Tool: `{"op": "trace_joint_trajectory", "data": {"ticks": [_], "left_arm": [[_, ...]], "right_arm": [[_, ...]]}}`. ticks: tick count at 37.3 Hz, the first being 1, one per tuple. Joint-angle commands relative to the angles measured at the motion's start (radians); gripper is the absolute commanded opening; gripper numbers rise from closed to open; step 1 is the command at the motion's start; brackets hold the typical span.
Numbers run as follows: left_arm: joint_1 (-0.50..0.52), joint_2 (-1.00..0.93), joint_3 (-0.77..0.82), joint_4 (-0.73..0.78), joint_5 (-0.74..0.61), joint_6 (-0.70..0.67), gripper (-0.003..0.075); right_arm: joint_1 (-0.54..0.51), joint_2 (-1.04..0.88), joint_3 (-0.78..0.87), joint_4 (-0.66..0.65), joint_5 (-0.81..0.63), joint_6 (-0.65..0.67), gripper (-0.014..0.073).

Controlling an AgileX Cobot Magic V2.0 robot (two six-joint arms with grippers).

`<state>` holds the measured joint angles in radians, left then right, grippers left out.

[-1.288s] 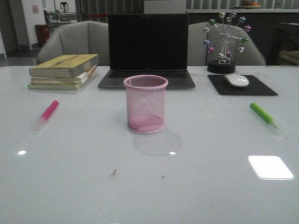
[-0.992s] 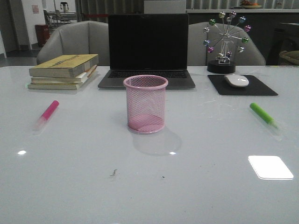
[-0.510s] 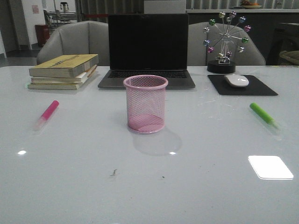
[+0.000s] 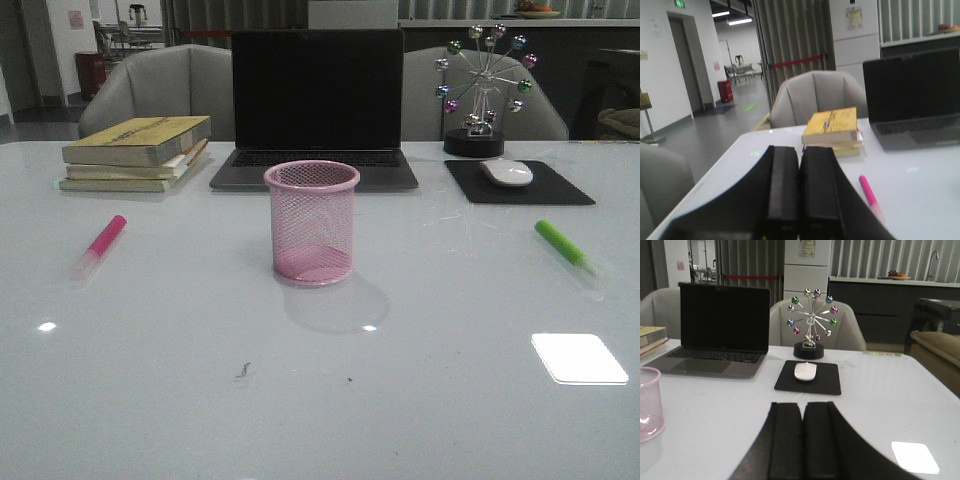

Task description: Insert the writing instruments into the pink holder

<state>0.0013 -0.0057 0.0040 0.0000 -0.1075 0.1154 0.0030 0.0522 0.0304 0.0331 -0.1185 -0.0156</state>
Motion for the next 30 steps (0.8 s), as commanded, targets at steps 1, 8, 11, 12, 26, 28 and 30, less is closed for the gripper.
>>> {"op": "trace_joint_trajectory", "data": {"ticks": [1, 8, 11, 12, 26, 28, 30], "left_arm": [[-0.004, -0.022, 0.004, -0.017, -0.172, -0.04, 0.0093], [-0.004, -0.022, -0.072, -0.015, -0.219, -0.058, 0.0093], [-0.004, -0.017, -0.165, 0.0, -0.193, -0.058, 0.0093], [-0.004, -0.012, -0.202, 0.0, -0.174, -0.058, 0.0093], [-0.004, 0.266, -0.608, 0.013, 0.044, -0.055, 0.0093], [-0.004, 0.313, -0.642, 0.013, 0.044, -0.055, 0.0093], [-0.004, 0.374, -0.681, 0.013, 0.058, -0.055, 0.0093]], "right_arm": [[0.0, 0.011, 0.0, -0.008, -0.152, -0.004, 0.0068], [0.0, 0.011, -0.072, -0.008, -0.25, -0.002, 0.0068], [0.0, 0.011, -0.182, -0.012, -0.147, -0.002, 0.0068], [0.0, 0.013, -0.227, -0.019, -0.103, -0.002, 0.0068], [0.0, 0.239, -0.655, -0.087, 0.146, -0.002, 0.0068], [0.0, 0.28, -0.691, -0.089, 0.151, -0.003, 0.0068], [0.0, 0.344, -0.723, -0.092, 0.159, -0.003, 0.0068]]}}
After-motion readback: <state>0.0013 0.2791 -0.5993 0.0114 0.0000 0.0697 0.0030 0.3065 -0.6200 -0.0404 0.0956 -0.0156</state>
